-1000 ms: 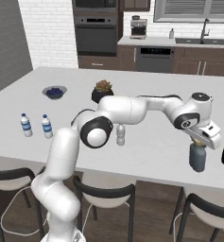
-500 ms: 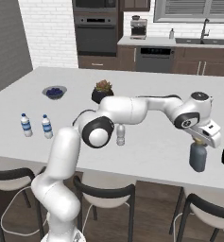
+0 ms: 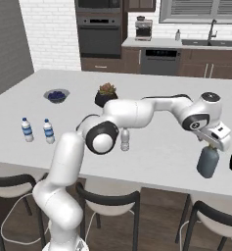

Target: Move the plastic bottles in the middle to the plastics group, and the glass bottles in the middle to the glass group.

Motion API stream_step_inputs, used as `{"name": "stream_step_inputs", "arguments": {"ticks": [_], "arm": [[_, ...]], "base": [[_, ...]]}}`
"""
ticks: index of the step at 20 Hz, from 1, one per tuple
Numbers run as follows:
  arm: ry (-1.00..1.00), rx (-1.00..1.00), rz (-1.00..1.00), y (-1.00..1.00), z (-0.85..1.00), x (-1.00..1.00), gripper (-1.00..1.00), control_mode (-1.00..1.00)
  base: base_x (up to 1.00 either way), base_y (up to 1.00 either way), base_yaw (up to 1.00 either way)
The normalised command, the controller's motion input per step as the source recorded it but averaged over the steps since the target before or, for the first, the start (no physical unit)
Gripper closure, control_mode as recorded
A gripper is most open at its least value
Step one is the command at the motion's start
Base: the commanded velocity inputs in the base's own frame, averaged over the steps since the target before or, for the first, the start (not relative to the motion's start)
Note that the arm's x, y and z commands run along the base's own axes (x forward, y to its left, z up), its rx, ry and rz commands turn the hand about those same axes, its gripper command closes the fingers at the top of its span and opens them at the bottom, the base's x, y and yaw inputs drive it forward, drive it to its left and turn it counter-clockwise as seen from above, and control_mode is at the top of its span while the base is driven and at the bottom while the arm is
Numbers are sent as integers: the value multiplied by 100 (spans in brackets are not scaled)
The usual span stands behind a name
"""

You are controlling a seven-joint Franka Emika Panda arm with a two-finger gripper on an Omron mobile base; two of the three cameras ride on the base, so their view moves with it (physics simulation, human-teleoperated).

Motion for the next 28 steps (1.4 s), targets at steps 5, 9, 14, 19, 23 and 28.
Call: {"name": "stream_step_inputs", "arguments": {"ticks": [5, 9, 14, 19, 23, 28], "arm": [[-10, 1, 0, 22, 51, -14, -100, -100], [-7, -6, 3, 31, 40, -36, -100, -100], [2, -18, 3, 75, 12, -48, -100, -100], [11, -20, 5, 100, -4, -21, -100, -100], [19, -16, 5, 100, -6, -2, -100, -100], [22, -1, 9, 100, 0, 0, -100, -100]], "base": [[0, 0, 0], [0, 0, 0], [0, 0, 0], [0, 0, 0], [0, 0, 0], [0, 0, 0]]}}
